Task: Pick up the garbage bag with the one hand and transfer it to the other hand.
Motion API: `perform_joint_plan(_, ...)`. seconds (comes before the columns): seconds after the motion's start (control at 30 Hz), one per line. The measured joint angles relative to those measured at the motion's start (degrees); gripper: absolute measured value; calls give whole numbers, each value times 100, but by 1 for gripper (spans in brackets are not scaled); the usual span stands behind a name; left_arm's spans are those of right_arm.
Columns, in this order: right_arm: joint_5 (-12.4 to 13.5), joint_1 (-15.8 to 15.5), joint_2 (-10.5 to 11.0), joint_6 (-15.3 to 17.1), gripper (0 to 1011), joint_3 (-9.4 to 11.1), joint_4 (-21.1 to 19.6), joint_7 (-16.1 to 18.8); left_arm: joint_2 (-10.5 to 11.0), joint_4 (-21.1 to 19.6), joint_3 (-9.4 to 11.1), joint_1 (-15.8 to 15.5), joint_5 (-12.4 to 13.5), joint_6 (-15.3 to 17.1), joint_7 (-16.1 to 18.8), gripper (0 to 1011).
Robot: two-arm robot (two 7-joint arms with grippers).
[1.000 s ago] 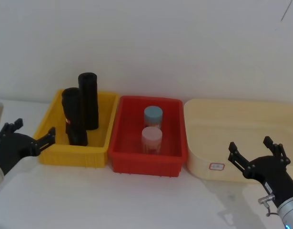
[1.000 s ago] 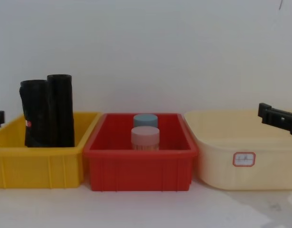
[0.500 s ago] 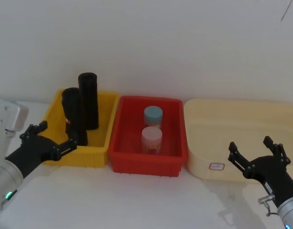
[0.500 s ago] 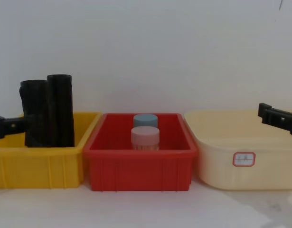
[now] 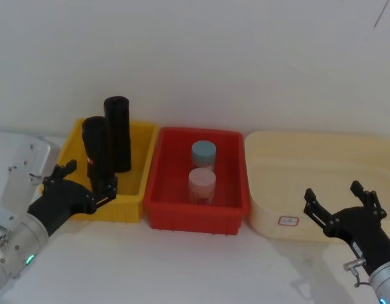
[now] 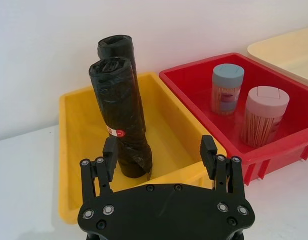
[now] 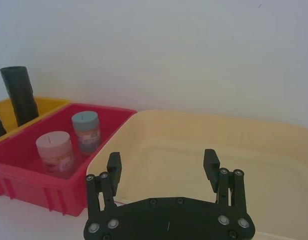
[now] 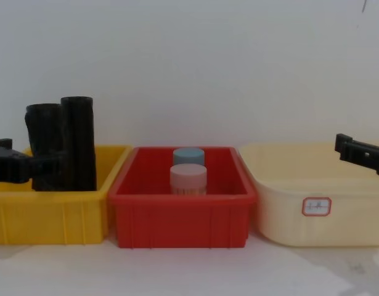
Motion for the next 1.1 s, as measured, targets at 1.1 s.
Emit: perform_joint_plan(1.1,0,0,1,0,1002,0,0,0,-288,948,-203,-774,-118,400,-93,1000)
